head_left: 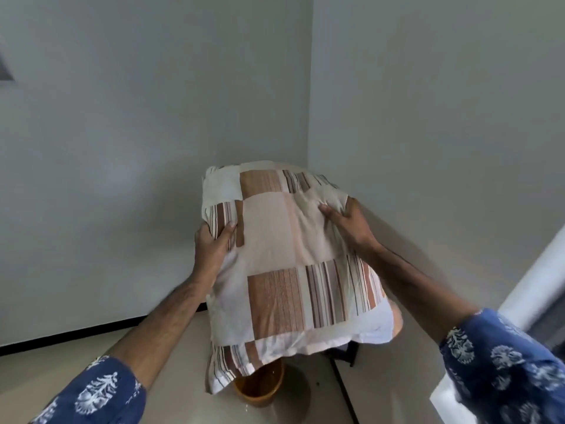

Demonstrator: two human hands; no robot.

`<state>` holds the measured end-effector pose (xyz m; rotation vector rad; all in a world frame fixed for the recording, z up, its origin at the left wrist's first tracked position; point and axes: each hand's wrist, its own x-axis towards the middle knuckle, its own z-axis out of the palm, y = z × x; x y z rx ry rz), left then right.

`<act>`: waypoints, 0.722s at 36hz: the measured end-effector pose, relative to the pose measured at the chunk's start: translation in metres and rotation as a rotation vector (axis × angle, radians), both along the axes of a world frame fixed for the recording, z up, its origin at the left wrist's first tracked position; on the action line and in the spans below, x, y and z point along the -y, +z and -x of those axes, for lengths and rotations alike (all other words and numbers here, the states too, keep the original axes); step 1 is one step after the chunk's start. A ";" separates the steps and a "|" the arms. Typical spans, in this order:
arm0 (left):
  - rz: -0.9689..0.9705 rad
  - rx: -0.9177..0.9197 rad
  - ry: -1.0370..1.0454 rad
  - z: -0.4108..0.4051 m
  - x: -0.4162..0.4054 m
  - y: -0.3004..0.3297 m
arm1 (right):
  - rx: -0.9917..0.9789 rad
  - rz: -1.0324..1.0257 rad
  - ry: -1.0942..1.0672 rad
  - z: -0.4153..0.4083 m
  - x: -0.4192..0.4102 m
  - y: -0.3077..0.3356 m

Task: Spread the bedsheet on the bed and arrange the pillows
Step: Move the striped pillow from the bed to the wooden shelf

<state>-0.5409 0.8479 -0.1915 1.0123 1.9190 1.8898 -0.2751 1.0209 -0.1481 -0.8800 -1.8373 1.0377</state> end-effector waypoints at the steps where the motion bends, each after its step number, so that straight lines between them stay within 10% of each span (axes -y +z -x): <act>1: -0.004 -0.001 -0.002 0.006 -0.015 0.001 | 0.006 -0.018 -0.009 0.007 -0.012 0.004; 12: 0.061 -0.020 -0.093 0.087 -0.175 -0.009 | 0.121 -0.064 -0.096 0.077 -0.151 0.018; 19: 0.239 0.034 -0.145 0.106 -0.258 -0.037 | 0.604 -0.109 -0.327 0.116 -0.217 0.001; 26: 0.553 -0.025 -0.218 0.076 -0.294 -0.088 | 0.895 -0.236 -0.084 0.139 -0.218 -0.068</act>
